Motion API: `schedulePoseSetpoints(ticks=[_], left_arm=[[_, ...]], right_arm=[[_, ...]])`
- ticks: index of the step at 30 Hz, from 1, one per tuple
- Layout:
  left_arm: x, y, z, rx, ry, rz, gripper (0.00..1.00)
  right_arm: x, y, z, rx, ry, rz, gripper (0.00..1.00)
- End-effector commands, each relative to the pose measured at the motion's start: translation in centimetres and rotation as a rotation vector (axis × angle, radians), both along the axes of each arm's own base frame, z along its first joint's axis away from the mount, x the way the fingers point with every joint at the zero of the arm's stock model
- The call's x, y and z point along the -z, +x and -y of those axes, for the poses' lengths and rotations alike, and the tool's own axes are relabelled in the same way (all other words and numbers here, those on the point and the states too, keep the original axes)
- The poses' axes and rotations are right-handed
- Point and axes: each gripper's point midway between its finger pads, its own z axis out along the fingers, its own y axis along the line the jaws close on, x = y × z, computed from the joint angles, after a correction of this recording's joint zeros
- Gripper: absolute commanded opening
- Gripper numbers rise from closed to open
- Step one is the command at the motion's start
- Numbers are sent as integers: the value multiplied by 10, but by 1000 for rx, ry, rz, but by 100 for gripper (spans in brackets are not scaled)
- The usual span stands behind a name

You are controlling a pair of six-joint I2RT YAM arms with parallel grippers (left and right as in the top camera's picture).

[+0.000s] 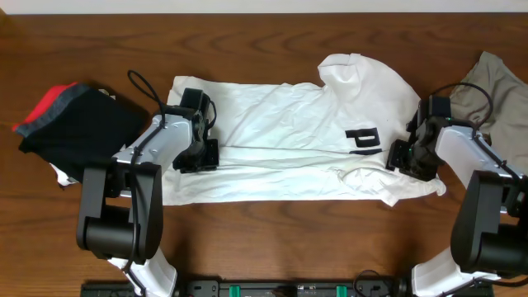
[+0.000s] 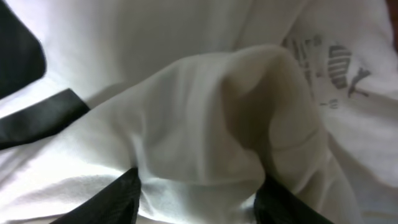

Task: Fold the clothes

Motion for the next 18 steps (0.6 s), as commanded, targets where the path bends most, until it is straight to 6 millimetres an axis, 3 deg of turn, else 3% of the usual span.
schedulePoseSetpoints(ticks=[1,4,10,18], left_arm=[[21,-35,-7,12,24,-140,40],[21,-47,-9,12,34,-186,40],[24,-69,-23,17,101,-252,40],[31,-93,-27,19,114,-310,40]], right_arm=[[36,-60,-9,57,33,-221,56],[41,-79,-12,68,38,-268,58],[50,-111,-22,132,72,-344,76],[56,-134,-38,204,139,-392,78]])
